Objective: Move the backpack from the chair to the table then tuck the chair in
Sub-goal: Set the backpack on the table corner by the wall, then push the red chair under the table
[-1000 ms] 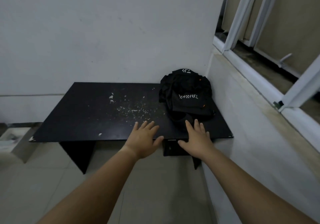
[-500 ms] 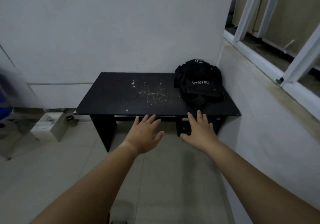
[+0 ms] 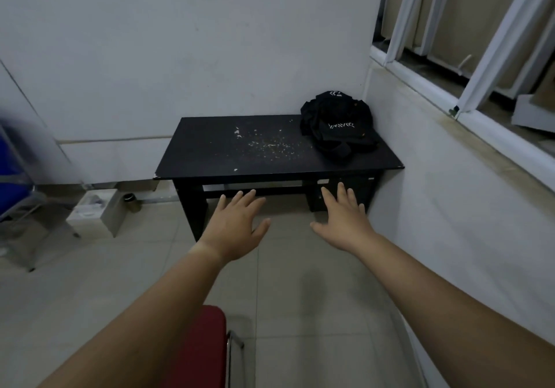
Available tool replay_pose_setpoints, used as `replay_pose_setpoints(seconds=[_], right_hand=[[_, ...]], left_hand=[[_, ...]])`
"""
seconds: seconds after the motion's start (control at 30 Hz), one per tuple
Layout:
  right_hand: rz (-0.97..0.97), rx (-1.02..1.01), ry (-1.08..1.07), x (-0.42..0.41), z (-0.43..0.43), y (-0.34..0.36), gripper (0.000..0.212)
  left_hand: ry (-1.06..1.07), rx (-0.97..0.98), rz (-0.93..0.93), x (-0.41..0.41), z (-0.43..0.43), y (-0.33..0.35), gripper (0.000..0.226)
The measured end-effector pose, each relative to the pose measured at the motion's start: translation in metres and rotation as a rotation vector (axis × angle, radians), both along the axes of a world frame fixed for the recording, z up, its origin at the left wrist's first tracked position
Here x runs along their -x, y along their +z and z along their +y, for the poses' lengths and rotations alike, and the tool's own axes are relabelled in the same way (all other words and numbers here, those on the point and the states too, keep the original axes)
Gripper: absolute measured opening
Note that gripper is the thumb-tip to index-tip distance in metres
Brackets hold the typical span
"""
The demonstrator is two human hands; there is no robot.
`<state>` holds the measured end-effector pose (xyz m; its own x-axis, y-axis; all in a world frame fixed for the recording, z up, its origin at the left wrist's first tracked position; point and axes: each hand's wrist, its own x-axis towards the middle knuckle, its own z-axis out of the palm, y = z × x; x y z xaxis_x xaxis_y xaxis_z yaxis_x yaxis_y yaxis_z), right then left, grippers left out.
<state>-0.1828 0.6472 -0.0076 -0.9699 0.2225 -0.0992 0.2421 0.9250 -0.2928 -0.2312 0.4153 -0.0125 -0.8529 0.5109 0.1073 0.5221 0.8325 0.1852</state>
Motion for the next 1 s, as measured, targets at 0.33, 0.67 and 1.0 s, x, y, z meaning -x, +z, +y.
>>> replay_pose_setpoints(seconds=[0.33, 0.67, 1.0], right_hand=[[-0.036, 0.008, -0.043, -0.095, -0.182, -0.022, 0.088], [-0.097, 0.075, 0.066, -0.167, -0.332, -0.043, 0.090], [-0.269, 0.150, 0.224, -0.222, -0.412, -0.106, 0.092]], left_hand=[[0.011, 0.011, -0.103, -0.101, -0.194, -0.016, 0.060], [0.008, 0.039, -0.152, -0.166, -0.323, -0.038, 0.061], [0.040, 0.097, -0.352, -0.225, -0.407, -0.098, 0.080]])
